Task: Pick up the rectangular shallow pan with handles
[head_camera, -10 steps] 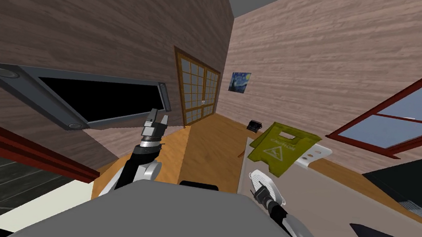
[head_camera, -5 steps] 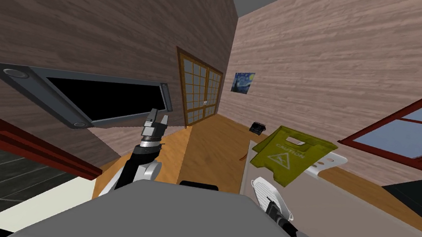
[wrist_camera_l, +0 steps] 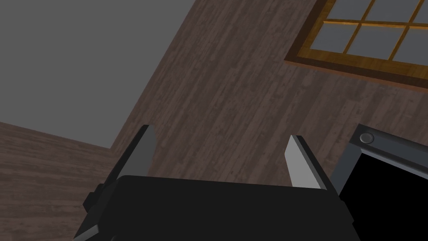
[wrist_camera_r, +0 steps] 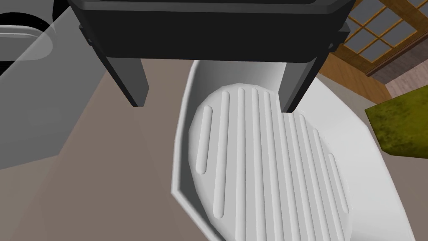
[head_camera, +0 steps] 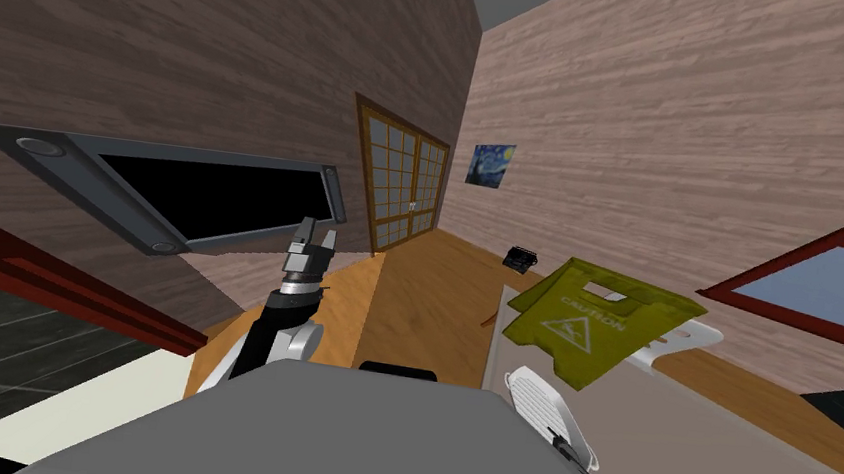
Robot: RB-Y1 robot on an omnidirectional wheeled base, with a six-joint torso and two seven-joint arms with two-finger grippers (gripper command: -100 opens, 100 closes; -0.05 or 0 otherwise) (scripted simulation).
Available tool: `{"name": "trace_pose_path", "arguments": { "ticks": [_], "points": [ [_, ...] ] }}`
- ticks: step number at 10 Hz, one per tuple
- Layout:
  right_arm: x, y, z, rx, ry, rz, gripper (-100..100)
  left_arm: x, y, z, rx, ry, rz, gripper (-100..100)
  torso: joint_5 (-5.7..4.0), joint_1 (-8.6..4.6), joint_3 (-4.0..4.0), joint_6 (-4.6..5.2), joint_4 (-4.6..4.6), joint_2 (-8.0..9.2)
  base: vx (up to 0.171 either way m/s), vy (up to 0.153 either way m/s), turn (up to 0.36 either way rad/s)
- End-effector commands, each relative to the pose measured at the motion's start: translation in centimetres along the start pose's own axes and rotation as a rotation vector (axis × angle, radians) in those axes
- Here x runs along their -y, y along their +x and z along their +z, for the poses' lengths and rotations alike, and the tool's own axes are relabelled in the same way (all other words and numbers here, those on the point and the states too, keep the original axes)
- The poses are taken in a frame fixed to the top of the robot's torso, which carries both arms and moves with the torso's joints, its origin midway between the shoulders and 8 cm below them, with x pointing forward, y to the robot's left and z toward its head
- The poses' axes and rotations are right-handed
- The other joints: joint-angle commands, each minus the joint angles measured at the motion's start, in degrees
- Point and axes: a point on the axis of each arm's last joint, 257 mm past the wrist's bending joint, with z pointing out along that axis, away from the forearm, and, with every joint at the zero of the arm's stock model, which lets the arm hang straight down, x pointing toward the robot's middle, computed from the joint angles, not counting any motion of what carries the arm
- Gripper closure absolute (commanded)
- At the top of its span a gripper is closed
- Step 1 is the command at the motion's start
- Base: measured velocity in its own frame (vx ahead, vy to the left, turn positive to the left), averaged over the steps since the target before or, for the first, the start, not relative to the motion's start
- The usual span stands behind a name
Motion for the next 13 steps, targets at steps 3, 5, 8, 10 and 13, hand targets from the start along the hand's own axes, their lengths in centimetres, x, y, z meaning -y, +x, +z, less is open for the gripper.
{"name": "trace_pose_path", "arguments": {
  "ticks": [3, 5, 8, 10, 13],
  "points": [
    [-0.1, 0.3, 0.2, -0.015, -0.001, 0.021, -100, 0.0, 0.0, 0.0, 0.000, 0.000, 0.000, 0, 0.04, 0.16, 0.08, 0.00, 0.03, 0.13, -0.012, -0.009, 0.073],
    [-0.3, 0.8, 0.7, -0.042, 0.000, 0.074, -100, 0.0, 0.0, 0.0, 0.000, 0.000, 0.000, 0, 0.03, 0.10, 0.29, -0.05, 0.12, 0.52, -0.136, -0.034, 0.325],
    [-0.5, 1.4, 1.3, -0.081, 0.002, 0.152, -100, 0.0, 0.0, 0.0, 0.000, 0.000, 0.000, 0, 0.02, 0.10, 0.44, -0.02, 0.17, 0.76, -0.160, -0.021, 0.290],
    [-0.7, 1.8, 1.6, -0.108, 0.003, 0.204, -100, 0.0, 0.0, 0.0, 0.000, 0.000, 0.000, 0, 0.01, 0.03, 0.42, 0.00, 0.16, 0.73, -0.150, -0.018, 0.283],
    [-1.0, 2.0, 1.8, -0.125, 0.003, 0.236, -100, 0.0, 0.0, 0.0, 0.000, 0.000, 0.000, 0, 0.02, 0.07, 0.39, 0.00, 0.15, 0.66, -0.112, -0.001, 0.219]
  ]
}}
